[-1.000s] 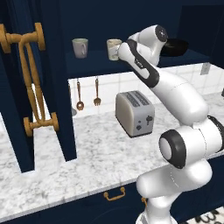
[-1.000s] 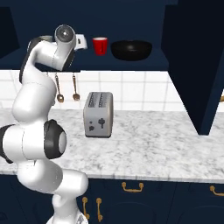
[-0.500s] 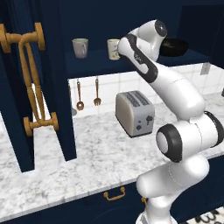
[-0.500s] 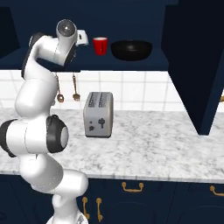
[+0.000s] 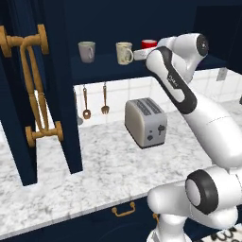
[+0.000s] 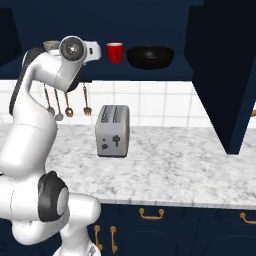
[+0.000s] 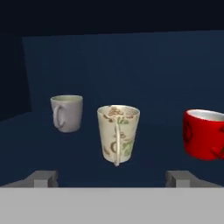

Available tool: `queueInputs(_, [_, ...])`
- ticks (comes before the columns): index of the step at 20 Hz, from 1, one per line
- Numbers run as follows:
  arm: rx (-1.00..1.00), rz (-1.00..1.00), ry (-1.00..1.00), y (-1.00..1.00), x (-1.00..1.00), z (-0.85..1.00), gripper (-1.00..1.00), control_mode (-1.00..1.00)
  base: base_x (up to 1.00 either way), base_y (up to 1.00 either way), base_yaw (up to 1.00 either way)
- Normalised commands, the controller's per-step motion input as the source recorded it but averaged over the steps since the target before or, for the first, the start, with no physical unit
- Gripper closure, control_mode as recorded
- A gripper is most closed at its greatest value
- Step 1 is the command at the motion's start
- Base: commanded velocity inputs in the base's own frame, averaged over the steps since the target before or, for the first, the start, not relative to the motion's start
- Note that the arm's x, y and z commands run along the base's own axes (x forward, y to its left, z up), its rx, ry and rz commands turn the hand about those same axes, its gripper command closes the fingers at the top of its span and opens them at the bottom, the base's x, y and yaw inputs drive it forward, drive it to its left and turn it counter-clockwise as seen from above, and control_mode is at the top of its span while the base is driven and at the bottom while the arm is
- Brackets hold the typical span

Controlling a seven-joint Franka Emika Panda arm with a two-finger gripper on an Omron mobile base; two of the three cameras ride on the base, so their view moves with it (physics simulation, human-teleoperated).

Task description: Gather all objects into one cabinet and sort the glasses and bowls to opposite sides.

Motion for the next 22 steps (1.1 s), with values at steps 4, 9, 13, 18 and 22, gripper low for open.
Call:
queueInputs(4, [0.19,-0.1,-0.05,-0.59,-1.0,0.0,-1.0,-1.0,0.0,0.0,0.0])
queueInputs(9, [0.11,-0.1,-0.11,-0.64,-1.0,0.0,-1.0,-1.0,0.0,0.0,0.0])
queueInputs(13, [0.01,-0.02,-0.1,-0.37,-0.16,0.0,-1.0,-1.0,0.0,0.0,0.0])
queueInputs(18, [-0.05,0.0,-0.04,-0.04,-0.03,0.0,-1.0,-1.0,0.0,0.0,0.0])
queueInputs(22, [-0.15,-0.05,-0.07,-0.67,-0.25,-0.25,-1.0,-1.0,0.0,0.0,0.0])
